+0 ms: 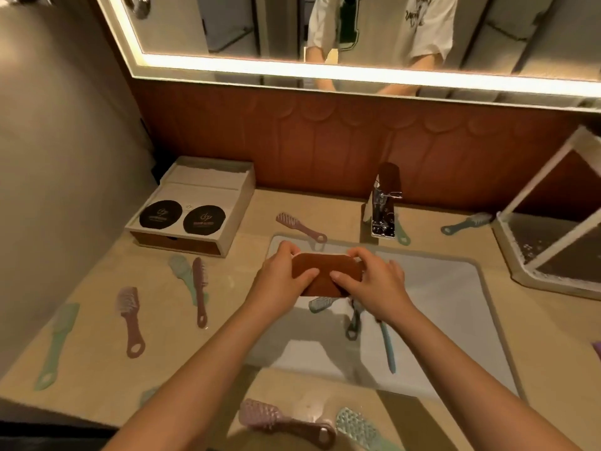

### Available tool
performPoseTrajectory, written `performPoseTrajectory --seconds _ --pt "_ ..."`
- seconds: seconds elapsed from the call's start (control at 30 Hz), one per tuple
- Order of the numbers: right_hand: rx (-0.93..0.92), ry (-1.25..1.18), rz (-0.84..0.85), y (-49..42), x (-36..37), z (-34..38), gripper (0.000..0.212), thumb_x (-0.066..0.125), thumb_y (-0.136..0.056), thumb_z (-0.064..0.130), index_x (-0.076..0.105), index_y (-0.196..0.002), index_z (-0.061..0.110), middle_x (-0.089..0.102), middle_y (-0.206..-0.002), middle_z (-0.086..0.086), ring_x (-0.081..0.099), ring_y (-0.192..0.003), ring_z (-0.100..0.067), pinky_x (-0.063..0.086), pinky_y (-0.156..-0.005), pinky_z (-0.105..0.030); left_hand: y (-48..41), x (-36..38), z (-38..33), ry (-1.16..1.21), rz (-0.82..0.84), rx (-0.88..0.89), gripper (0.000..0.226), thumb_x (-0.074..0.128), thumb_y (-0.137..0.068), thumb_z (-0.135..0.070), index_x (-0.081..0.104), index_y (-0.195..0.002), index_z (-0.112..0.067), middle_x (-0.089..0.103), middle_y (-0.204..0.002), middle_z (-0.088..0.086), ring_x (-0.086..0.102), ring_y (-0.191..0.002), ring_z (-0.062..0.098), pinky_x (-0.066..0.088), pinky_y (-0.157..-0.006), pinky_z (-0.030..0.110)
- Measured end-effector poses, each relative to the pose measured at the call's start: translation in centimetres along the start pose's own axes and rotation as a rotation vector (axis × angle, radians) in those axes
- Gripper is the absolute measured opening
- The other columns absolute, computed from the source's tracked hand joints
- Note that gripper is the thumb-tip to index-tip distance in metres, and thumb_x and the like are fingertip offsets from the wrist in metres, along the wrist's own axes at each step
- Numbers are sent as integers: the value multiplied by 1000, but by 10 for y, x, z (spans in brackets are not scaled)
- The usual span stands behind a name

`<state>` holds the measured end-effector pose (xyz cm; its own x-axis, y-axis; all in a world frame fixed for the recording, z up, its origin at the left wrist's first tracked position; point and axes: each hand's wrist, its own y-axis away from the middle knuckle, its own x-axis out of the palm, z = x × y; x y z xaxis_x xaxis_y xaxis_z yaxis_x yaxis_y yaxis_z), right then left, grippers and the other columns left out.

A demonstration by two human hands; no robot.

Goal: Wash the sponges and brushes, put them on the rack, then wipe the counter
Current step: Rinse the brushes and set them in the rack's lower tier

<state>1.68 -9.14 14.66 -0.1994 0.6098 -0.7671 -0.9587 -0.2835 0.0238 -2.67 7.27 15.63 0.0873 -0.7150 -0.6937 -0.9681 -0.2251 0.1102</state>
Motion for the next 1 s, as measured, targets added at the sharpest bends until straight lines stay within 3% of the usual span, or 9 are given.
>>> performPoseTrajectory --seconds 0.13,0.23,0.37,0.43,0.57,0.67,0.77,0.9,1.0 --pt "31 52 26 2 -30 -33 25 62 -80 51 50 -99 39 55 -117 10 47 -116 -15 22 -108 -52 -3 17 -31 -125 37 72 31 62 -82 -45 42 -103 -33 58 -94 -9 60 -95 19 46 -92 45" --pt "27 -36 48 5 -55 -55 27 64 -80 48 55 -100 34 60 -109 14 53 -109 -12 32 -104 -50 -5 31 -56 -130 56 121 29 63 -80 -48 44 -98 -36 61 -91 -13 61 -92 16 47 -93 46" --pt "9 -257 48 11 -101 -78 22 66 -83 36 55 -101 29 59 -94 15 58 -87 -6 54 -78 -30 -8 49 -98 -58 112 154 27 62 -81 -47 47 -99 -33 64 -96 -7 63 -88 15 55 -80 43" --pt "-31 -288 -10 14 -124 -87 18 61 -88 34 52 -104 32 55 -94 18 55 -85 -2 50 -68 -17 -10 58 -120 9 107 157 27 61 -83 -47 49 -98 -29 65 -93 -6 64 -85 13 58 -75 41" --pt "-81 -408 -149 19 -165 -105 19 54 -93 28 49 -108 38 52 -97 24 53 -90 10 47 -71 -11 -8 78 -165 265 62 153 25 61 -84 -40 54 -100 -22 68 -93 3 66 -86 15 58 -76 36" --pt "-67 -573 -215 25 -195 -120 26 57 -91 20 51 -115 28 54 -100 21 52 -80 26 46 -63 -1 -7 96 -200 509 42 104 27 62 -87 -32 56 -104 -12 68 -89 9 65 -78 15 51 -65 27" --pt "-62 -621 -206 30 -223 -136 33 61 -88 21 50 -118 30 55 -103 20 55 -81 21 44 -61 1 -7 115 -228 634 58 68 21 62 -86 -33 57 -100 -18 65 -81 -2 61 -70 8 48 -61 23" --pt "-51 -654 -388 31 -254 -159 37 60 -89 18 51 -124 26 57 -110 15 57 -99 4 51 -82 -13 -7 138 -265 679 181 147 45 68 -82 -27 46 -121 -29 61 -108 -8 65 -92 5 54 -78 25" --pt "-10 -751 -503 32 -277 -173 37 58 -90 19 50 -126 26 55 -105 22 56 -94 7 49 -72 -3 -3 156 -294 651 166 278 49 67 -83 -16 44 -124 -27 57 -114 -6 65 -81 -8 53 -68 13"
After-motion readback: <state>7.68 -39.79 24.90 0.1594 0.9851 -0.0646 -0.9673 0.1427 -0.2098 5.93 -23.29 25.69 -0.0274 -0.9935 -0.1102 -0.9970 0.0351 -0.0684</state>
